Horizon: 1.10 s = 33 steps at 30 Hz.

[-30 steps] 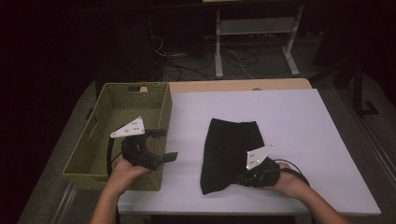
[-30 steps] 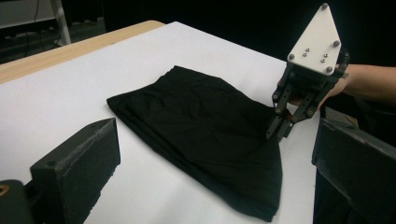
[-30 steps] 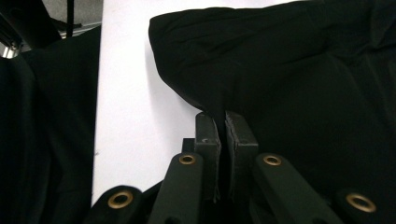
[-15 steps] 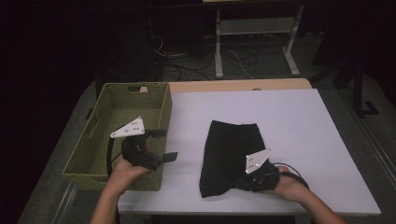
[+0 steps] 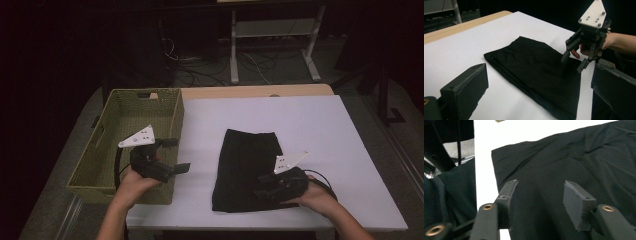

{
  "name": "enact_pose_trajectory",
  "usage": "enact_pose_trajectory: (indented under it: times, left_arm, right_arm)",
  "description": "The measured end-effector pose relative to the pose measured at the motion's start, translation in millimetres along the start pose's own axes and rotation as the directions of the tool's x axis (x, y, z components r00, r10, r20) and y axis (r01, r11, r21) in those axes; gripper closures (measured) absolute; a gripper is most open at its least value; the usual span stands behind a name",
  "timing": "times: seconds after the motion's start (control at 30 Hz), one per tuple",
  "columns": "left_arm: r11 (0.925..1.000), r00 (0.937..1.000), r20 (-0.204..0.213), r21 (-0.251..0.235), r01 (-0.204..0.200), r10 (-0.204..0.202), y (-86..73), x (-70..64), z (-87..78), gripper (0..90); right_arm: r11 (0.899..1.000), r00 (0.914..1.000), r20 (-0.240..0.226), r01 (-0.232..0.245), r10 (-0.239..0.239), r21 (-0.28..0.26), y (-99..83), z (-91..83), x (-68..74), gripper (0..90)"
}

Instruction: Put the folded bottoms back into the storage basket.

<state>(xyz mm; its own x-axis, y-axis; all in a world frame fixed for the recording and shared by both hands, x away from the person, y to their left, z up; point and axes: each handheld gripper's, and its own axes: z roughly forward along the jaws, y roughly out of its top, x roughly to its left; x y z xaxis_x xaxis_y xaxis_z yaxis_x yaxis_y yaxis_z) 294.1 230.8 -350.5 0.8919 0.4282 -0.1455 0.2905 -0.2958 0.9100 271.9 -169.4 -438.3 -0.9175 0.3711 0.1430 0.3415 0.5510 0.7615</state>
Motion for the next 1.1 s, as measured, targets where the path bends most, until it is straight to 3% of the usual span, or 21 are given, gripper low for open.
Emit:
enact_pose_trajectory:
  times: [0.37,0.9,0.93,1.1]
  left_arm:
    - [1.0000,1.0000,0.001,0.000,0.000,0.000,0.0,0.0,0.0,1.0]
    - [1.0000,1.0000,0.001,-0.001,-0.001,0.001,0.0,0.0,-0.1,1.0]
    - [1.0000,1.0000,0.002,-0.001,-0.001,0.001,0.0,0.0,-0.2,0.9]
    - [1.0000,1.0000,0.003,0.000,-0.001,0.001,0.1,0.2,-0.1,0.9]
  right_arm:
    - [0.996,0.9903,0.120,-0.062,0.070,-0.071,-13.2,-25.2,-0.4,27.9]
    - [0.985,0.9626,0.230,-0.115,0.143,-0.132,-30.1,-48.1,-0.3,13.2]
    - [0.982,0.9564,0.246,-0.124,0.157,-0.145,-32.8,-50.9,-0.5,10.5]
    - [0.976,0.9459,0.267,-0.143,0.184,-0.167,-39.0,-55.3,-0.9,1.1]
